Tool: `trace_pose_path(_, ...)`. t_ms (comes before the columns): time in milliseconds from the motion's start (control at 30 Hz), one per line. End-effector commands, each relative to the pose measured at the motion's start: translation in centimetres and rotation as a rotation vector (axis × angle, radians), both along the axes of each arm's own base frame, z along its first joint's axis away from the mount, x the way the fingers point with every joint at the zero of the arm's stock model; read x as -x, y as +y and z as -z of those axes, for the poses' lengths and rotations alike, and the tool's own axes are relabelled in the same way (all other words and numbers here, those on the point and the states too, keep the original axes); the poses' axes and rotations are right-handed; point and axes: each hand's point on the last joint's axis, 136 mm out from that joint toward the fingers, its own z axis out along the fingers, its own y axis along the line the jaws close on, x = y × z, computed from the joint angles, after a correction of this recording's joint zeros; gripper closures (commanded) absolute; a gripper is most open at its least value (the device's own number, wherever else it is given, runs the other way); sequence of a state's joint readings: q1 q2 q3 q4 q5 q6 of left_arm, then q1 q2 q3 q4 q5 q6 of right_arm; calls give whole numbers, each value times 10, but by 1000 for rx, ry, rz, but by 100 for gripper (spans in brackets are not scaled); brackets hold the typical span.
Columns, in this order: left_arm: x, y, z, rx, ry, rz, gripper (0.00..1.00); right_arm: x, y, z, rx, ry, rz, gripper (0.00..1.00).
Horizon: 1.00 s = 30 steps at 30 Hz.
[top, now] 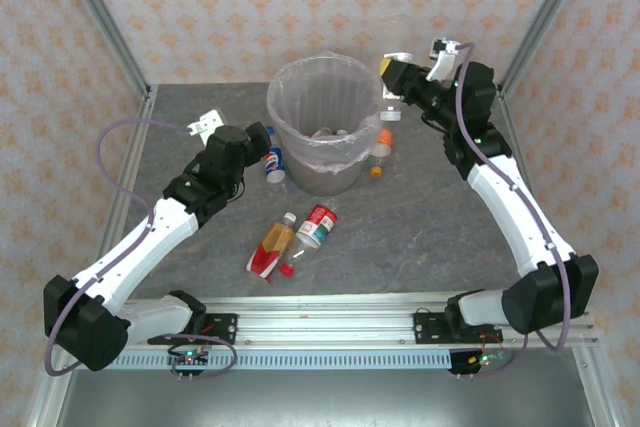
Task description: Put the plastic bottles in the bin
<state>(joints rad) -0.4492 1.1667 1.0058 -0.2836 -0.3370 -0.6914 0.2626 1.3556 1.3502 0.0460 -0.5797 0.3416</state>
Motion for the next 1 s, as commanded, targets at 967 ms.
trace_pose_path(967,17,18,0,-7,-2,-54,0,-79,77,42,276,-1,-114,100)
